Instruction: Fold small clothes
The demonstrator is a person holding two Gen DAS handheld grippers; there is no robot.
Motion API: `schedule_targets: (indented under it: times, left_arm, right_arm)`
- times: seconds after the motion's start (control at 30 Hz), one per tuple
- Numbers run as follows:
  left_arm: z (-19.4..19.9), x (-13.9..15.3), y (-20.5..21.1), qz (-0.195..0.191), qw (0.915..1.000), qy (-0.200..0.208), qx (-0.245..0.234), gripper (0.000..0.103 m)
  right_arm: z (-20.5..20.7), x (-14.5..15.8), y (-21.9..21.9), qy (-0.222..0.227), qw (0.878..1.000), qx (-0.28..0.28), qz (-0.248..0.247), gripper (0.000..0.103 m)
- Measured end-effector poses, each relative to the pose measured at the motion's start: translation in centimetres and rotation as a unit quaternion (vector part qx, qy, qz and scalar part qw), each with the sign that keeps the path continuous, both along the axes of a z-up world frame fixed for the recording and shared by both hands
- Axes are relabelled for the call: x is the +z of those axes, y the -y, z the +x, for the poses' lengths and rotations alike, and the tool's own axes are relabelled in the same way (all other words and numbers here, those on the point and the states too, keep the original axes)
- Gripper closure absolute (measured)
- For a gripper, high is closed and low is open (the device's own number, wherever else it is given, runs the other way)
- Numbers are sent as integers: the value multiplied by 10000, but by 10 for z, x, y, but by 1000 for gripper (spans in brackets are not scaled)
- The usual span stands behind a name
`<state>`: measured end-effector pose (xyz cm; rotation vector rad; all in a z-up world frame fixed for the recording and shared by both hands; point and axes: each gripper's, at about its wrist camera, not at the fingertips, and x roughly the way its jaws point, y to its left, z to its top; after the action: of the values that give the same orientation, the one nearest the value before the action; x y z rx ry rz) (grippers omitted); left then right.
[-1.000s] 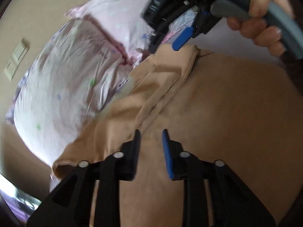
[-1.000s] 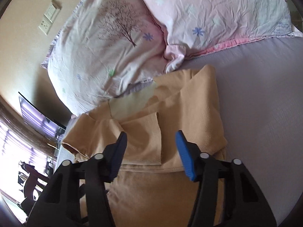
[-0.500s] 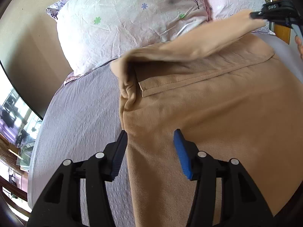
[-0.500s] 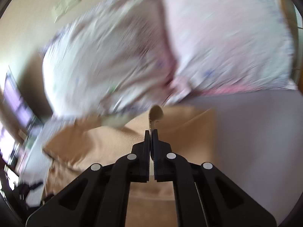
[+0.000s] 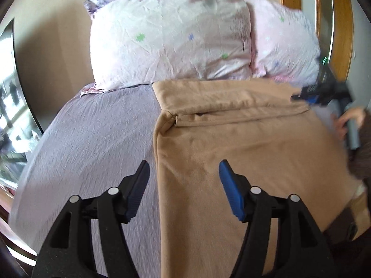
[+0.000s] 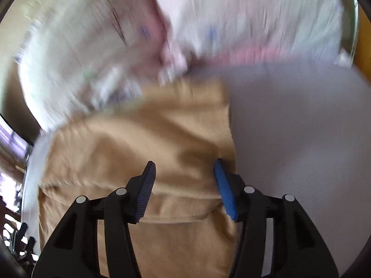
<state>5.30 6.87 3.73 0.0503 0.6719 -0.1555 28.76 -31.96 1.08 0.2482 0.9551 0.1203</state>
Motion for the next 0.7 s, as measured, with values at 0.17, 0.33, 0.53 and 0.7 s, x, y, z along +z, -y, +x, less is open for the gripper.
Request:
schedule_targets:
  times: [0.17,0.33,0.53,0.7]
  left_arm:
    - [-46,3,-49,-1089,9933,-38,-377,29]
    - [-88,-21,-102,-2370,9691,-300,-622,28]
    - [-124,-56,-124,-2756,9559,-624,-796,27]
    - [-102,-87,-96,-2673,9500,-1121,-1161,25]
  right_arm:
    - [-78,28,29,432,9888,679,1259,39]
    - [-197,34,46,860,9580,1896,1971,18]
    - [-282,-24,79,139,9606,1837,2081,13]
    - [-269,-71,76,-253,9533,1726,2466,13]
